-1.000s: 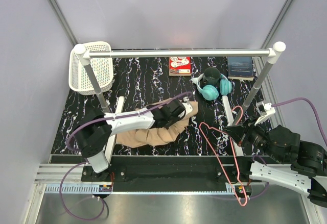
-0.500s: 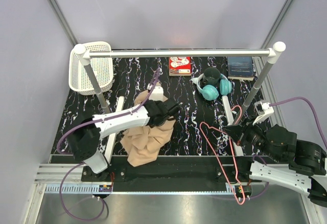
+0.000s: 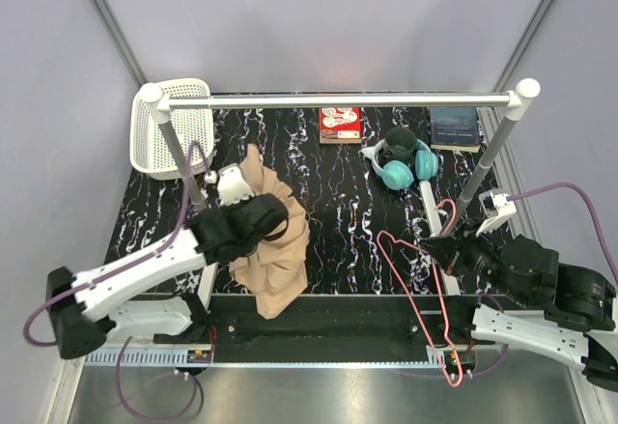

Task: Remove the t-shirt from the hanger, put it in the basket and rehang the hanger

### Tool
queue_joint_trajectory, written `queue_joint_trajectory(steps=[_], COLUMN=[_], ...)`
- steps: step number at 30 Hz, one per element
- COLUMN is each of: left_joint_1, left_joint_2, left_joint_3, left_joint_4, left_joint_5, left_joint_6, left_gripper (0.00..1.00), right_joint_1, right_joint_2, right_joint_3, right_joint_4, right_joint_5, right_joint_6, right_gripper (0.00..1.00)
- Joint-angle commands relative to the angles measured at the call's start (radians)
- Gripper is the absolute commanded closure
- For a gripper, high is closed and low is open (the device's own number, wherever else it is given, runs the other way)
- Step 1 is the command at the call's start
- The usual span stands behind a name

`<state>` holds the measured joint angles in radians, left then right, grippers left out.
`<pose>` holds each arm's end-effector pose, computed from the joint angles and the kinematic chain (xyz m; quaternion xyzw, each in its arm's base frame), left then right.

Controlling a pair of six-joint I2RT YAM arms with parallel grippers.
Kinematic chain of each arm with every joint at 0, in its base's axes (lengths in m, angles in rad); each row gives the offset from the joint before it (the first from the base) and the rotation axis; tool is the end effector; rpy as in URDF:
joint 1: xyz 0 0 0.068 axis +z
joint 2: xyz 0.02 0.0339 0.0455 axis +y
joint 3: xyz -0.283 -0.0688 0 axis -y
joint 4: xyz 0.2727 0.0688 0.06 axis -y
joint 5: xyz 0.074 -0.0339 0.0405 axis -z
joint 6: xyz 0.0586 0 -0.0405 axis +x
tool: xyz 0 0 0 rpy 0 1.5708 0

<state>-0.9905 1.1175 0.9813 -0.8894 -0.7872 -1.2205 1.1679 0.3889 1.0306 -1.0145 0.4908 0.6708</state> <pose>0.1631 -0.1731 0.2917 -0.2046 0.8717 -0.0565 0.4417 0.0480 0.0423 0.3863 -0.0643 0.8102 0.3133 0.4912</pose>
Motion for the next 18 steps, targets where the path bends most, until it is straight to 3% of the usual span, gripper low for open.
queue_joint_trajectory(steps=[1,6,13,18], left_joint_1=[0.007,0.010,0.012,0.012], left_joint_2=[-0.160,-0.298,-0.461,-0.562], left_joint_3=[-0.078,-0.128,-0.132,-0.162], left_joint_4=[0.001,-0.052,-0.330,-0.365], left_joint_5=[0.054,0.115,0.056,0.048], left_joint_6=[-0.084,-0.177,-0.388,-0.395], left_gripper=[1.00,1.00,1.00,1.00], right_joint_1=[0.001,0.001,-0.001,-0.001], right_joint_2=[0.021,0.054,0.065,0.079], right_joint_3=[-0.006,-0.017,-0.032,-0.035], right_joint_4=[0.082,0.114,0.143,0.162], right_joint_5=[0.038,0.031,0.031,0.025], right_joint_6=[-0.005,-0.016,-0.022,-0.028], right_gripper=[1.00,1.00,1.00,1.00])
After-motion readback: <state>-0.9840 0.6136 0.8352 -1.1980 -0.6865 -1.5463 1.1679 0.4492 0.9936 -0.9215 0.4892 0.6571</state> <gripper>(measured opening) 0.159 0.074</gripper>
